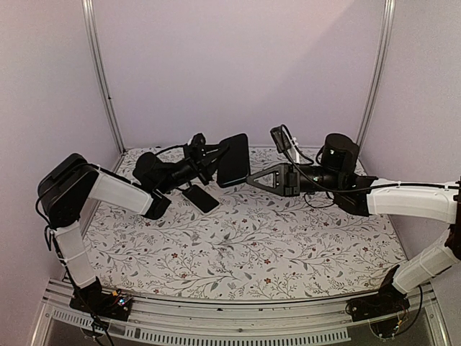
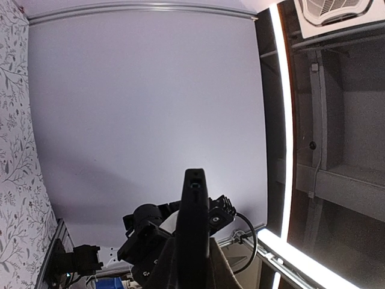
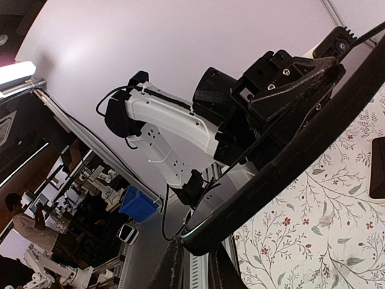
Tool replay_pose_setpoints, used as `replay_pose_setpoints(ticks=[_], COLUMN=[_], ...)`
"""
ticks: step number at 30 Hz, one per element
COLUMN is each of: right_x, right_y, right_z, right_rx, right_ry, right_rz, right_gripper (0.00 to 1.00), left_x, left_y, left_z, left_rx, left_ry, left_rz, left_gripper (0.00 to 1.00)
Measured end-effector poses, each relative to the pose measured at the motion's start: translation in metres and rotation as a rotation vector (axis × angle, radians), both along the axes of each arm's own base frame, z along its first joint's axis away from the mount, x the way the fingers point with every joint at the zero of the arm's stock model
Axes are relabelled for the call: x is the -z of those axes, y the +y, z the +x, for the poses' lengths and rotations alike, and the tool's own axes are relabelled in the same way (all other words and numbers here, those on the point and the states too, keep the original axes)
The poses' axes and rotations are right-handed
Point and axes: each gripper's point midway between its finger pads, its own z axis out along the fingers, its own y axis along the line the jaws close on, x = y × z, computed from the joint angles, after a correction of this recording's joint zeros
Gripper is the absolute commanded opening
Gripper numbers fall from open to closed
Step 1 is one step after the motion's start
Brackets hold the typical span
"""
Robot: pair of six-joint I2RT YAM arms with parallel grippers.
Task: Take the phone out of the phone case
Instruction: Remove the bottom right corner of the phone case from the phone.
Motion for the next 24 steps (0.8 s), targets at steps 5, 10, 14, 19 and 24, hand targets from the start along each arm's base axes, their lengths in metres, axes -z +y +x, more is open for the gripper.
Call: replay_pose_setpoints(ticks=[5, 10, 14, 19, 24], right_x=[-0.006, -0.016, -0.017, -0.013, -0.012], right_y=[0.001, 0.003, 0.005, 0.007, 0.008], right_z=[0.000, 0.001, 0.002, 0.002, 0.003], right_rx=[-0.006, -0.009, -0.017, -0.020, -0.010], right_ry=[-0.042, -0.096, -0.110, -0.094, -0.074], right_rz=[0.009, 0.022, 0.020, 0.010, 0.007], right_gripper=[0.01, 0.00, 0.13, 0.38, 0.40], left_x=[-0.004, -0.008, -0.009, -0.008, -0.007], left_y=[-0.001, -0.001, 0.000, 0.000, 0.001], left_z=[0.000, 0.000, 0.001, 0.002, 0.004], left_rx=[0.012, 0.025, 0.023, 0.012, -0.012], left_ry=[0.012, 0.033, 0.046, 0.027, -0.001], left_rz=[-0.013, -0.030, -0.038, -0.031, -0.018], left_gripper=[0.00, 0.00, 0.00, 0.00, 0.00])
